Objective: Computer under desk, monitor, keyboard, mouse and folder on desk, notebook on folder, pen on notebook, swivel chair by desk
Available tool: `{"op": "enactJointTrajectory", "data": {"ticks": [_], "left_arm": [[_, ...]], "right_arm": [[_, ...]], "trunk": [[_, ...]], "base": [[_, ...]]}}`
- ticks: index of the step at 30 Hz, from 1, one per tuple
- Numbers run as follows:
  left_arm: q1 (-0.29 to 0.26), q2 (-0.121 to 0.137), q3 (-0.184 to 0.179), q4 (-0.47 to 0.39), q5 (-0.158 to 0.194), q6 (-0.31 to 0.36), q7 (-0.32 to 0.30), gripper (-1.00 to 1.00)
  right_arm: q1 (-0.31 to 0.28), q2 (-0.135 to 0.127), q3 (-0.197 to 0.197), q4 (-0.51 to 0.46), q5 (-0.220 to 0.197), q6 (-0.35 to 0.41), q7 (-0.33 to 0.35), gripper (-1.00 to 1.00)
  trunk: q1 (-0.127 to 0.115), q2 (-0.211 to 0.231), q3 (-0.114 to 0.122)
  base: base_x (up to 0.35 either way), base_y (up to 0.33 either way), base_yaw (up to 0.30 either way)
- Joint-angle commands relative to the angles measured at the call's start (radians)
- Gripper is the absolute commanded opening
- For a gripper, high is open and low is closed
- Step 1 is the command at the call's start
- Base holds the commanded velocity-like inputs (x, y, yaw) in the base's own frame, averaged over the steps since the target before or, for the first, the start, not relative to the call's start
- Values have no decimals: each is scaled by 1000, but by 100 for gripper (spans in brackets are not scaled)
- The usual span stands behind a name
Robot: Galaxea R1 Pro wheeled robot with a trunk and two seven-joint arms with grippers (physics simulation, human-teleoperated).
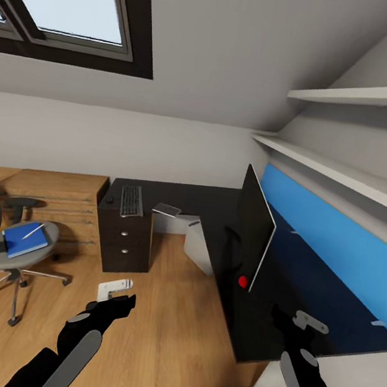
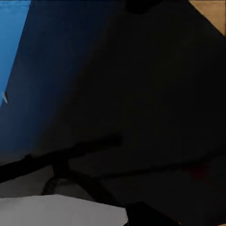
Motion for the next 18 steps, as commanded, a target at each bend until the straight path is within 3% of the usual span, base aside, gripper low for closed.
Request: {"op": "enactJointTrajectory", "data": {"ticks": [1,7,18], "left_arm": [[-1,1,-2,-1,9,1,10,100],[-1,4,0,0,10,0,6,100],[-1,2,-3,10,8,0,5,100]], "right_arm": [[-2,-4,0,12,-10,-15,-4,100],[-41,-43,-3,88,-10,-42,-4,100],[-56,-47,-1,97,-8,-86,0,100]], "trunk": [[1,-2,-2],[1,-2,2],[1,-2,3]], "base": [[0,0,-281],[71,0,-262],[297,0,-40]]}}
